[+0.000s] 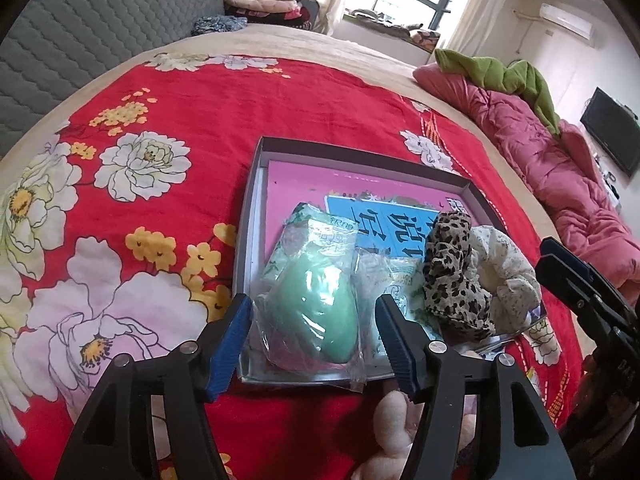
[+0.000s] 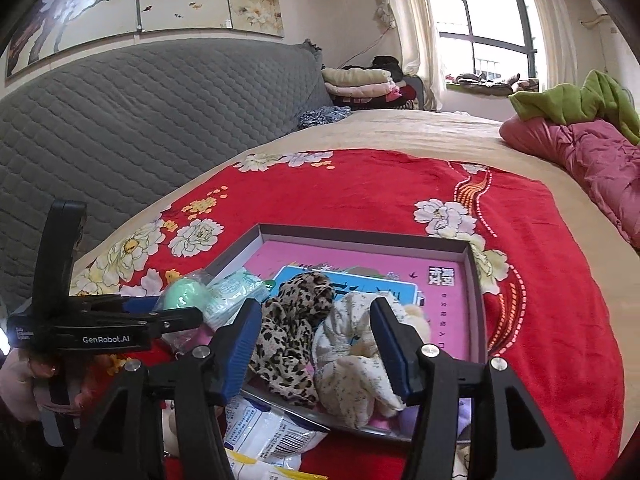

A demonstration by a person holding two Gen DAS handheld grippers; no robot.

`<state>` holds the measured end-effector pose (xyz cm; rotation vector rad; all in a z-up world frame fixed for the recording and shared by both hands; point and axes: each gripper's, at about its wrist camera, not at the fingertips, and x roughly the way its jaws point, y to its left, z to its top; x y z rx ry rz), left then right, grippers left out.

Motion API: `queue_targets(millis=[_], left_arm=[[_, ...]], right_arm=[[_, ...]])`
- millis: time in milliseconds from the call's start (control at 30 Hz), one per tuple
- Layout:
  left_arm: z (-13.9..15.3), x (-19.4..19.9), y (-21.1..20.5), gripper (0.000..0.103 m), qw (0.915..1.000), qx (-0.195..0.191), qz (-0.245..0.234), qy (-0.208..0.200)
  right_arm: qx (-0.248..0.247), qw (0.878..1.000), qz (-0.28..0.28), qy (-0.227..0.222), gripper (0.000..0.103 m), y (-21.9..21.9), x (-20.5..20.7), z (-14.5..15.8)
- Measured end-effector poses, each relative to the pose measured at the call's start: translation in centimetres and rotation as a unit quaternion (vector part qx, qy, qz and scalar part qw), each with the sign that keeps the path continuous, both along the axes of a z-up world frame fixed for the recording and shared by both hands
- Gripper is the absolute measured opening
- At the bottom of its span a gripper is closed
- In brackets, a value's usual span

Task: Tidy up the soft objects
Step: 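Withdraw both open grippers from the box back toward the pile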

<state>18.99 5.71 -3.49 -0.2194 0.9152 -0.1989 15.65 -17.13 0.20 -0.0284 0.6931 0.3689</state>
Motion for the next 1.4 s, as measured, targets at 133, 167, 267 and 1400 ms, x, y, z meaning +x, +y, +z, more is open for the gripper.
queue_targets(millis=[133,167,267,1400], left_arm=[[0.3,-0.2,0.3,0.066,1.0,-0.003,0.002,-0.004],[0.4,-0.3,0.4,0.066,1.0,-0.005,0.002,-0.005],[0.6,-0.5,0.6,0.069,0.9999,-0.004,0.005,-0.008],[6.2,-5.8,1.3,0.074,0.9922,-0.001,0.019,-0.123]], right_arm=[[0.0,1.0,-0.008,-0.006,0.057,-0.5,-0.3,0.5],[0.001,1.0,-0.01,-0.007,0.059,-0.6,-0.3,0.6],[0.001,1.0,-0.019,-0.012,0.06,-1.1,-0.6,1.0],[0.008,0.997,-0.046,-0.065,0.066,-3.3,-4.3,4.7]])
